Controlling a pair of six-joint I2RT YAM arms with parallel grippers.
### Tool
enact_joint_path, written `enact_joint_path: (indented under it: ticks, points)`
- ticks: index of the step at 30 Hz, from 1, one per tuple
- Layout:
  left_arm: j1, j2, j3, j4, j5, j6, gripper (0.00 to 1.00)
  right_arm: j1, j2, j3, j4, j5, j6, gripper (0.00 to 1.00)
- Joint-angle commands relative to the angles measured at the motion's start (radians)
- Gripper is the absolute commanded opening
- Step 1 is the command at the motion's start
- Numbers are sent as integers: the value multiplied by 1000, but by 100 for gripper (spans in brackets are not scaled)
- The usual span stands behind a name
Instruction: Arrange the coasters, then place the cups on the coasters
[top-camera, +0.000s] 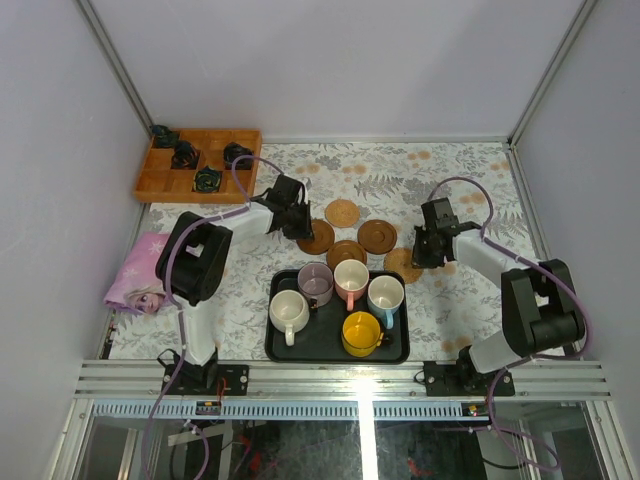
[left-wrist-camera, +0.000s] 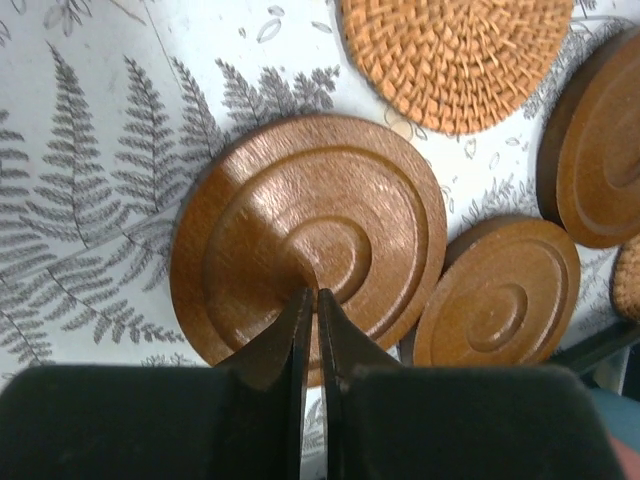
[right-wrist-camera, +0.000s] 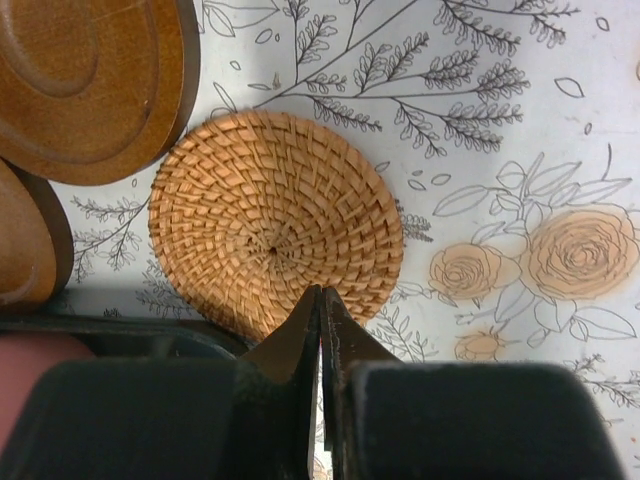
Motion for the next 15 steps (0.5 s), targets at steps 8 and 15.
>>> enact_joint_path:
  ticks: [8, 15]
  points:
    - [42, 62, 30, -62, -88, -66, 0, -1, 161, 133, -19, 45, 32, 0]
    - [160, 60, 11, -72, -100, -87, 0, -5, 303, 276, -121, 205, 41, 0]
